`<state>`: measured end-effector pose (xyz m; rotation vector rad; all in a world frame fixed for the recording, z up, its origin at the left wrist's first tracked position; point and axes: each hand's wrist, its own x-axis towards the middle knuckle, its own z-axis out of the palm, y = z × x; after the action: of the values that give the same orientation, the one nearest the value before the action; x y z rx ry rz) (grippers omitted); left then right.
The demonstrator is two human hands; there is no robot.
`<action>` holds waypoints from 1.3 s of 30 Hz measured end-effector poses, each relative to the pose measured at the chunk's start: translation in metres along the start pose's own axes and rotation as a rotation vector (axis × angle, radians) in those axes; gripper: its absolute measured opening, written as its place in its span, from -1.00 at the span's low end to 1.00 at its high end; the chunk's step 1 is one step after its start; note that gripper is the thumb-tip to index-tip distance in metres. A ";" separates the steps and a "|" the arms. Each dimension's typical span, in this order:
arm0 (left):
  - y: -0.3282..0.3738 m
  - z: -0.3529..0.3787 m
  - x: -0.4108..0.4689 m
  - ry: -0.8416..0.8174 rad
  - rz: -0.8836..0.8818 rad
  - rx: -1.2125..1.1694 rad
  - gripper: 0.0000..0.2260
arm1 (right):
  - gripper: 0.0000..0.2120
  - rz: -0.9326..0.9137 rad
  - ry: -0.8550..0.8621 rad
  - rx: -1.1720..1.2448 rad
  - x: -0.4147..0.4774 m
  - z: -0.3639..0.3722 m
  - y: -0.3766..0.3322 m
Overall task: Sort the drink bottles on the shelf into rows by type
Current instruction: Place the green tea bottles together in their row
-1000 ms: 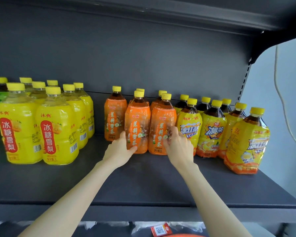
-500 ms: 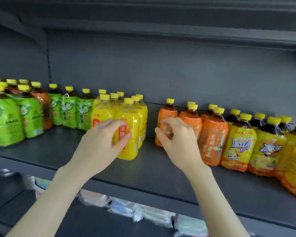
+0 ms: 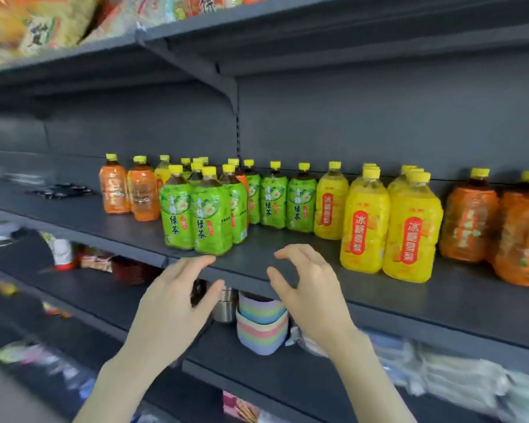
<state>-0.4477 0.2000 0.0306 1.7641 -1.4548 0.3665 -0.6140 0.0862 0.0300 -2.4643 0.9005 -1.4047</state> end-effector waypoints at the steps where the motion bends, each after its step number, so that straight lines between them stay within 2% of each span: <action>1: -0.013 -0.006 0.004 0.008 0.002 0.001 -0.50 | -0.73 -0.006 -0.006 0.004 0.007 0.011 -0.009; 6: -0.073 -0.018 0.034 0.075 -0.013 -0.070 -0.62 | -0.71 -0.064 -0.020 0.020 0.052 0.063 -0.036; 14: -0.180 -0.002 0.102 0.084 -0.022 -0.086 -0.72 | -0.79 -0.079 0.020 0.077 0.125 0.170 -0.041; 19: -0.233 0.006 0.162 0.074 -0.014 -0.198 -0.70 | -0.80 -0.079 0.166 0.084 0.180 0.210 -0.043; 22: -0.253 0.020 0.191 0.046 -0.067 -0.379 -0.59 | -0.73 -0.061 0.291 0.013 0.198 0.228 -0.038; 26: -0.275 0.050 0.224 -0.119 -0.101 -0.627 -0.25 | -0.68 -0.074 0.422 -0.135 0.211 0.248 -0.029; 30: -0.293 0.075 0.248 -0.274 -0.097 -0.854 -0.19 | -0.46 0.039 0.511 -0.159 0.215 0.266 -0.034; 33: -0.301 0.089 0.256 -0.362 -0.089 -0.974 -0.28 | -0.30 0.186 0.543 -0.143 0.213 0.274 -0.035; 39: -0.303 0.108 0.255 -0.352 -0.052 -1.108 -0.38 | -0.11 0.446 0.499 0.028 0.201 0.276 -0.041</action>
<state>-0.1217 -0.0486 0.0119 0.9498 -1.4004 -0.7067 -0.2933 -0.0374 0.0432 -1.7464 1.4009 -1.8497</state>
